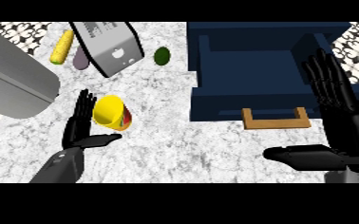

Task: Pick up the cup, place it into the drawer and close the drawer

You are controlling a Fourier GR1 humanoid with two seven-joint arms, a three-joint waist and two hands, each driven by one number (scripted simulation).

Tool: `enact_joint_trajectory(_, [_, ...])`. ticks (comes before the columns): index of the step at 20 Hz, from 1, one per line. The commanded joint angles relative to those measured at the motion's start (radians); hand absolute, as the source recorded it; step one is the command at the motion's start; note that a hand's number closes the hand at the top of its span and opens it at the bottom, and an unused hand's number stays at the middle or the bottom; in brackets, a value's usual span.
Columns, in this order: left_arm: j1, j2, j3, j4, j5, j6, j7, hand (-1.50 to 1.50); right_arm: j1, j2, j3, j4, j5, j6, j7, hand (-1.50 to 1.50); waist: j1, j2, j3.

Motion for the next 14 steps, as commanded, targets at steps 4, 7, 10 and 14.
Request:
enact_joint_trajectory(4, [-0.027, -0.039, -0.001, 0.0, 0.008, -0.109, -0.049, -1.5, -0.04, -0.02, -0.025, 0.034, -0.023, 0.017, 0.011, -1.5, -0.001, 0.001, 0.0])
enact_joint_trajectory(7, [-0.018, -0.026, 0.006, -0.014, 0.015, -0.156, -0.082, -1.5, -0.018, -0.026, -0.048, 0.031, -0.042, 0.025, -0.009, -1.5, -0.006, 0.003, -0.001])
enact_joint_trajectory(10, [-0.054, -0.054, 0.002, -0.033, 0.022, -0.182, -0.044, -1.5, -0.05, -0.012, -0.018, 0.059, -0.009, 0.007, 0.012, -1.5, 0.005, 0.001, 0.0])
enact_joint_trajectory(14, [-0.019, -0.029, -0.02, -0.035, 0.011, -0.309, -0.051, 1.5, -0.026, -0.007, -0.019, 0.019, -0.031, 0.01, 0.04, -1.5, -0.001, 0.001, -0.001])
